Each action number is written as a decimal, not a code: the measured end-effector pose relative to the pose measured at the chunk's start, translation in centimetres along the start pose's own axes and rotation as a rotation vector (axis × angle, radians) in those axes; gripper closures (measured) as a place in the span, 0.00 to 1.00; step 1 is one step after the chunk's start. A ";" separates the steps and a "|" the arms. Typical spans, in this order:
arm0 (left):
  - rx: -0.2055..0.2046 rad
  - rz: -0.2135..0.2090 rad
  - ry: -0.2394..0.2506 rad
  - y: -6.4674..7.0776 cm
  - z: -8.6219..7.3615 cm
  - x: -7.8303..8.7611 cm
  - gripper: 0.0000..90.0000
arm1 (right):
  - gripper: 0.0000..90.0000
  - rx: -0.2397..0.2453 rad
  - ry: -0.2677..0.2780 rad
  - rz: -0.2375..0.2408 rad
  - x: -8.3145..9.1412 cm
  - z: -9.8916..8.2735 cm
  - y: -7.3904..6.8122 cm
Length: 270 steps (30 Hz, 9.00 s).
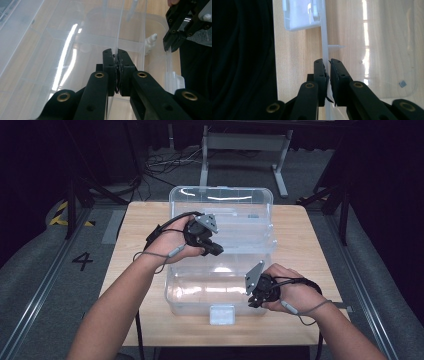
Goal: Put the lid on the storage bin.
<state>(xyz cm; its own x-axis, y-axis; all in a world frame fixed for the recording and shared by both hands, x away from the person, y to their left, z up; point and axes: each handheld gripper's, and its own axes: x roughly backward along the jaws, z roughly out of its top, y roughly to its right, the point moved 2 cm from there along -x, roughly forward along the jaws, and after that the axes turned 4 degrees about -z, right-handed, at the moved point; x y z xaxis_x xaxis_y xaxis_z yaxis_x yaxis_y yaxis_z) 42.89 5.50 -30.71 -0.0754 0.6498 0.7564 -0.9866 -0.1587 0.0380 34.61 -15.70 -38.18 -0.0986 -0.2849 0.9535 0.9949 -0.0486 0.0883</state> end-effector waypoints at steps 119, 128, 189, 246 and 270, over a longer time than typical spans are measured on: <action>-0.024 -0.061 -0.014 5.0 -2.6 -1.3 0.97 | 1.00 -0.721 0.900 -0.306 9.2 -7.2 9.0; -0.015 -0.060 -0.012 5.0 -2.7 -1.3 0.97 | 1.00 -0.723 0.904 -0.310 9.0 -7.3 8.7; 0.279 0.152 0.329 5.4 -9.1 5.4 0.88 | 1.00 -0.628 0.887 -0.348 8.4 -7.4 4.3; 0.375 0.297 0.405 7.0 -12.7 6.4 0.94 | 1.00 -0.620 0.821 -0.310 6.9 -8.6 1.1; 0.407 0.230 0.263 7.3 -13.3 5.8 0.98 | 1.00 -0.640 0.646 -0.277 6.3 -8.6 0.5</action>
<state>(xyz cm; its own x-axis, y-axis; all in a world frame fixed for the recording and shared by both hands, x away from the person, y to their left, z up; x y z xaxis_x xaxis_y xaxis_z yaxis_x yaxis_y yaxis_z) 33.31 17.99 -34.67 -0.3681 0.7205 0.5877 -0.8083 -0.5604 0.1808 34.33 -25.78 -34.64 -0.5126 -0.6495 0.5616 0.7526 -0.6547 -0.0702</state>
